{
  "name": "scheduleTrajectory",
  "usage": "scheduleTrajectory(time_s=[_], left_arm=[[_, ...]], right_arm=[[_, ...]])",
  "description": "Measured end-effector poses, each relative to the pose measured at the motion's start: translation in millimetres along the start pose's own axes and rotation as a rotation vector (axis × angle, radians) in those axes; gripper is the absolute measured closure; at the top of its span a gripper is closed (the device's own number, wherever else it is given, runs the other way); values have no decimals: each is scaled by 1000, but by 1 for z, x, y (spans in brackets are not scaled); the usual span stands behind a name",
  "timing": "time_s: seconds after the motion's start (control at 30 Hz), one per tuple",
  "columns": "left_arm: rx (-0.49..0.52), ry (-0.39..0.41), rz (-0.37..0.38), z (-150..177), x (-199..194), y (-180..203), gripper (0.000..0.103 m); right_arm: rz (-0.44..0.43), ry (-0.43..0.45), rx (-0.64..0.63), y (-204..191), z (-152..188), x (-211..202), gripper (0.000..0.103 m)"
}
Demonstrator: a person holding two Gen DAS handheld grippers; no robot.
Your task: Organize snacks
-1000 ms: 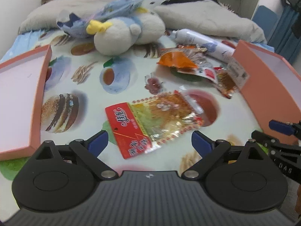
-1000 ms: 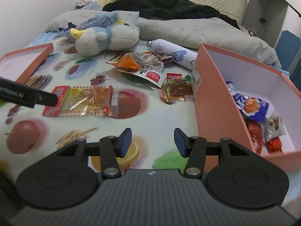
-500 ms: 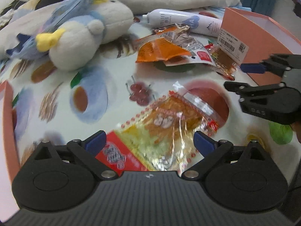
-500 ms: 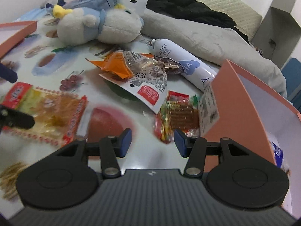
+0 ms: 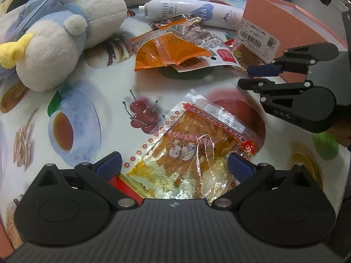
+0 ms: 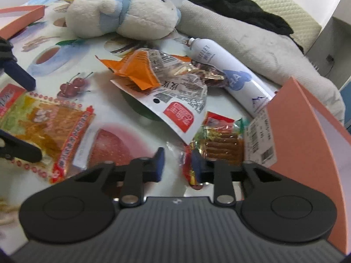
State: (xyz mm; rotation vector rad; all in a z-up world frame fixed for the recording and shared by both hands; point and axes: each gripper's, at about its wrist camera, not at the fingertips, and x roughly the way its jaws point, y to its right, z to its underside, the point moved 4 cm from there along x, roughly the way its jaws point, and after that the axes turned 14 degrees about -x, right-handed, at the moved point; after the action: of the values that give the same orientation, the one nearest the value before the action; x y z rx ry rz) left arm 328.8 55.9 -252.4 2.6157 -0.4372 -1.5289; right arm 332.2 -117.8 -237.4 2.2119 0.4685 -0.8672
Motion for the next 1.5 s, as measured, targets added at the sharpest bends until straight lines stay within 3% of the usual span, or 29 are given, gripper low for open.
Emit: scheduleTrajectory(time_s=[0.23,0.53,0.73,1.03,1.27,1.5], left_arm=[[-30,-7,-31,3,-1,4,0],[-97,-16,-95,25,-16,15,2],[-122,-11,-126,50,-32,31,10],[-153,22,-163,77,-50,49,29],[-181,31,-156,84,-59,62,62],[-232,30,-157,92,-66,65,70]], right_arm=[[45,-13,-29,-3,3,-16,97],[18,-13,-46,-16,27,-60,99],[-29,-2,-47,-34,42,-93,99],[-74,30,-57,-58,60,-138,99],[-111,50,-69,-75,74,-159,98],[-143,75,-60,-86,83,-173,98]])
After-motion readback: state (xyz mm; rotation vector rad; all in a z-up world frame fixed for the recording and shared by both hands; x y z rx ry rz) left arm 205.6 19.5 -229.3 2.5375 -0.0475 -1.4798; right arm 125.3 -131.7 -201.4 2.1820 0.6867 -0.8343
